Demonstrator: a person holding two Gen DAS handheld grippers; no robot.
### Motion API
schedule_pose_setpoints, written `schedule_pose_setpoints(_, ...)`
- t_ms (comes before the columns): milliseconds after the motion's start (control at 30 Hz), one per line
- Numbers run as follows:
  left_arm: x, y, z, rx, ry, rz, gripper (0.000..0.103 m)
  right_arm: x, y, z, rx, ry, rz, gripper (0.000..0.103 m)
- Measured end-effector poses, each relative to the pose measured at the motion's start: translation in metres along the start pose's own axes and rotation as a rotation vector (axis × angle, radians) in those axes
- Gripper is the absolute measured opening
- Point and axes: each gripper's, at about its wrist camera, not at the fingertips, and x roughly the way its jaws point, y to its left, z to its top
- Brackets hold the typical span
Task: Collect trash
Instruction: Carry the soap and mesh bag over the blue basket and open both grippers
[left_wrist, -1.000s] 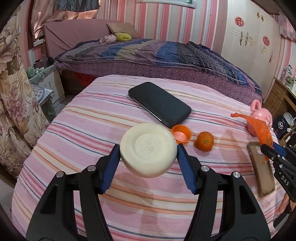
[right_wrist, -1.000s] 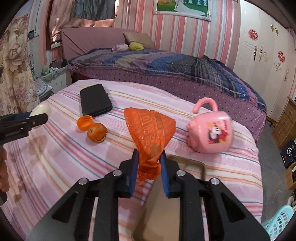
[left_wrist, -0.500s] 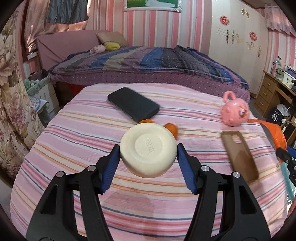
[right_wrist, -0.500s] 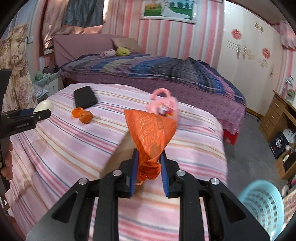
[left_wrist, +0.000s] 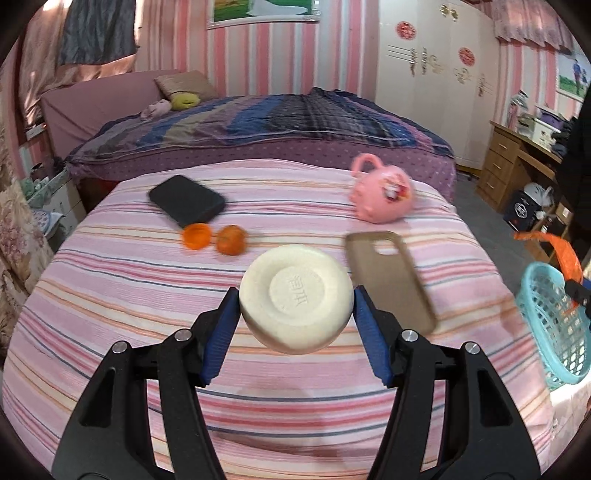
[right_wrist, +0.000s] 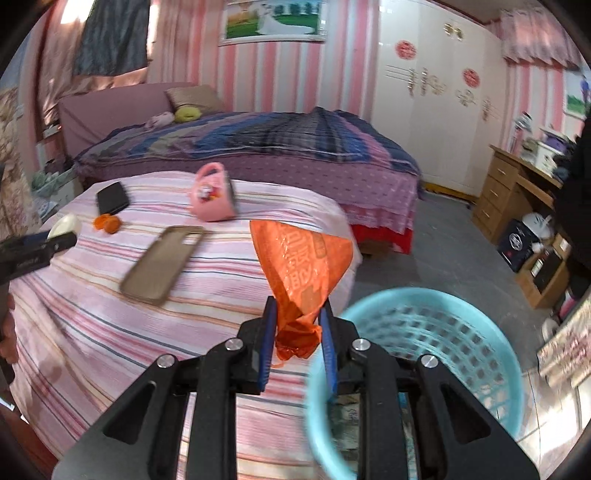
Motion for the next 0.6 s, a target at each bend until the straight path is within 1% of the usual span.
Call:
schedule_pose_setpoints(133, 0.004, -0.040, -0.005, 0.037, 0.005, -0.029, 0.061, 0.003, -0.036, -0.006, 0.021, 0.020, -0.059, 0.023)
schedule_pose_setpoints(267, 0.009, -0.077, -0.007, 0.046, 0.020, -0.084, 0.061, 0.002, -0.057, -0.009, 0.008, 0.044, -0.076, 0.023)
schedule_pose_setpoints(400, 0.010, -0.118, -0.009, 0.086, 0.006, -0.111, 0.061, 0.004, -0.086, -0.018, 0.031, 0.060, -0.075, 0.023)
schedule_pose_setpoints(467, 0.009, -0.137, -0.010, 0.094, 0.008, -0.140, 0.061, 0.005, -0.090, -0.023, 0.028, 0.069, -0.085, 0.023)
schedule_pose_setpoints(500, 0.010, -0.145, -0.010, 0.100, 0.008, -0.151, 0.061, 0.006, -0.099, -0.027, 0.028, 0.081, -0.093, 0.023)
schedule_pose_setpoints(600, 0.009, -0.176, -0.013, 0.137, 0.001, -0.180, 0.061, 0.007, -0.107, -0.031, 0.039, 0.091, -0.102, 0.023)
